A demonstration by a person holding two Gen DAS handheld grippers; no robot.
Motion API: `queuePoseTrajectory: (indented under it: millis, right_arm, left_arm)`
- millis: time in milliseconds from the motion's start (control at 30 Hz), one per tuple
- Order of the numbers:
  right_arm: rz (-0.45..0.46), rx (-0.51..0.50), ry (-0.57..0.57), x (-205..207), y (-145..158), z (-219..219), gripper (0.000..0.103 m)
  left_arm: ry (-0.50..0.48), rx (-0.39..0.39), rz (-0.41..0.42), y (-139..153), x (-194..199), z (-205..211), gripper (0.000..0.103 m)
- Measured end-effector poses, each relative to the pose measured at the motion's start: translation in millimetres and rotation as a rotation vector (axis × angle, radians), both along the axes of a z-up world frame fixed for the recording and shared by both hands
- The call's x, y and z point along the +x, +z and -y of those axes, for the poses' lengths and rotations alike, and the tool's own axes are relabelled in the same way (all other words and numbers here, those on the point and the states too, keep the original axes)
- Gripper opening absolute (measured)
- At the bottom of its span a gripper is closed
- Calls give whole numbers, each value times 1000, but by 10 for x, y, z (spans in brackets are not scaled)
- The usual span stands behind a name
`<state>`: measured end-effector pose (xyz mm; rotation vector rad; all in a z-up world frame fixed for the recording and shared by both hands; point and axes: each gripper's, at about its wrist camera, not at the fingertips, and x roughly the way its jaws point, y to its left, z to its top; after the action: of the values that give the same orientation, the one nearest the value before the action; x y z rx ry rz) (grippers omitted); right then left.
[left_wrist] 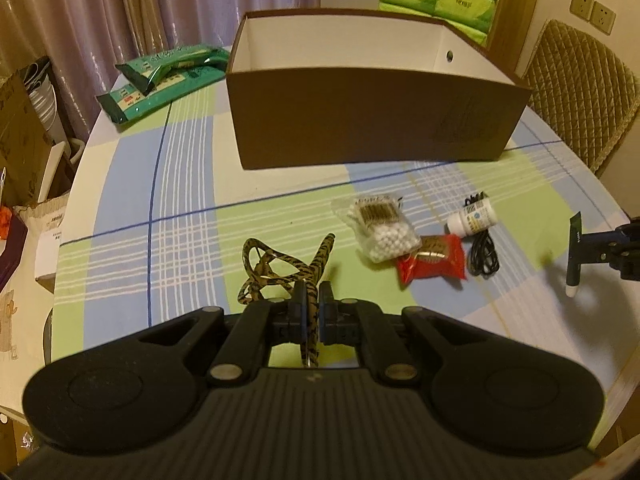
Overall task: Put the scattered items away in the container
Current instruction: 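Lift and carry the lip gel tube and leopard clip with both tools over the box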
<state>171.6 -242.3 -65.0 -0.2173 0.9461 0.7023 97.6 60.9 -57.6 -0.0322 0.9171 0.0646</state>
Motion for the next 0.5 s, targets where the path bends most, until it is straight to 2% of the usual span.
queuePoseTrajectory:
  millis: [500]
  right_arm:
    - [26, 104, 25, 51, 324, -78, 15]
  left_arm:
    - [-39, -16, 79, 251, 105, 142, 3]
